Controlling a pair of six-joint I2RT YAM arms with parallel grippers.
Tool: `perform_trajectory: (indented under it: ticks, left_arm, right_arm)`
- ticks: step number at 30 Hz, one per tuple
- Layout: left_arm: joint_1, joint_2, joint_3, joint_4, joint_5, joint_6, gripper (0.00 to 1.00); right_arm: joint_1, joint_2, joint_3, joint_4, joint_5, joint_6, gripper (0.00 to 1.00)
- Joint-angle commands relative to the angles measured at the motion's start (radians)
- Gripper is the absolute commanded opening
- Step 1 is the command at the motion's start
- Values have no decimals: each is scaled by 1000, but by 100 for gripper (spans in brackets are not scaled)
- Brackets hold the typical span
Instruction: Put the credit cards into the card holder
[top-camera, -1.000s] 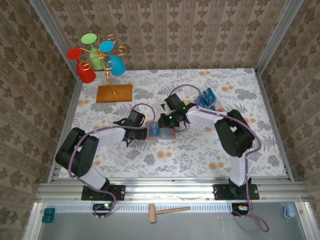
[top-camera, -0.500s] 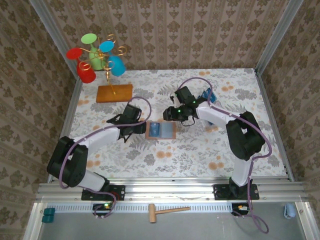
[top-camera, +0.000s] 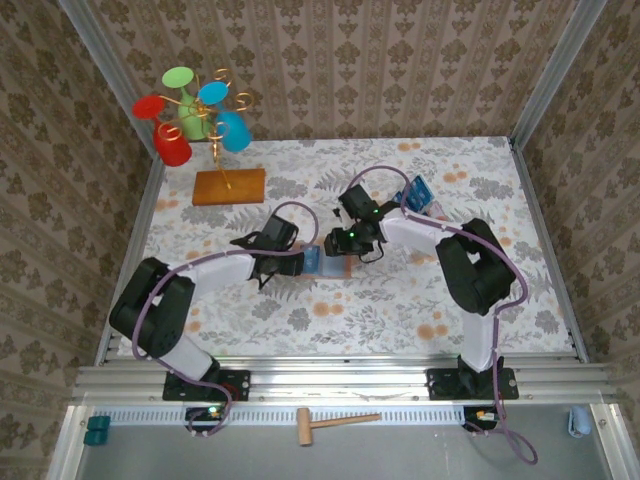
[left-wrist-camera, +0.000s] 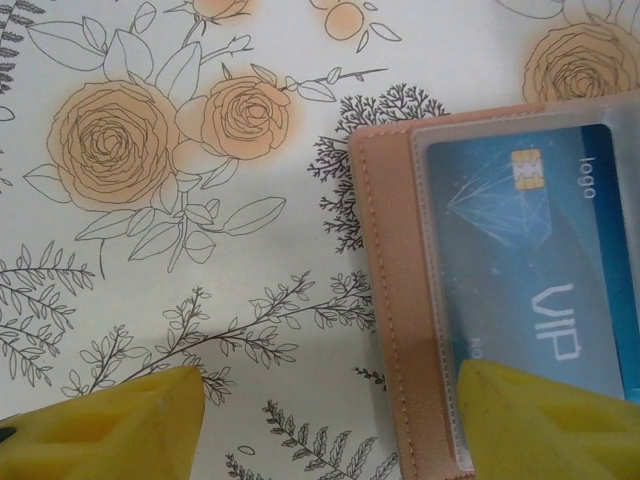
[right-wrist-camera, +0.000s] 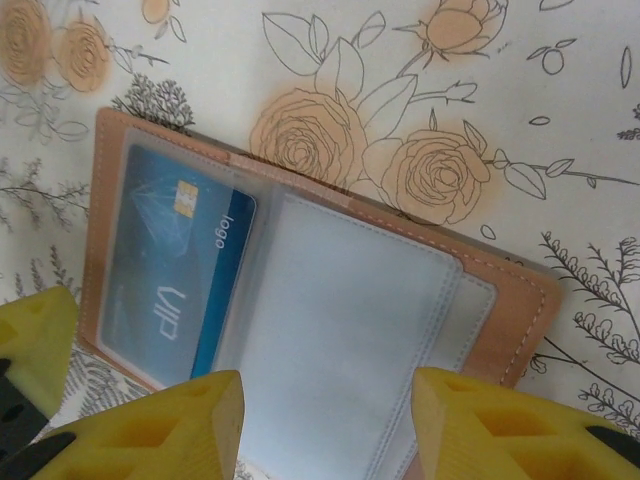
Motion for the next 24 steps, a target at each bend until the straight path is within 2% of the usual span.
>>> perform_trajectory:
  ticks: [1, 24]
  left_arm:
    - [-11, 25, -10, 14, -41, -4, 69]
    - [-23, 72, -38, 55, -46, -18, 69]
  right_arm:
    - [8, 19, 44, -41, 27, -28, 48]
    - [14, 65, 90, -65, 41, -42, 47]
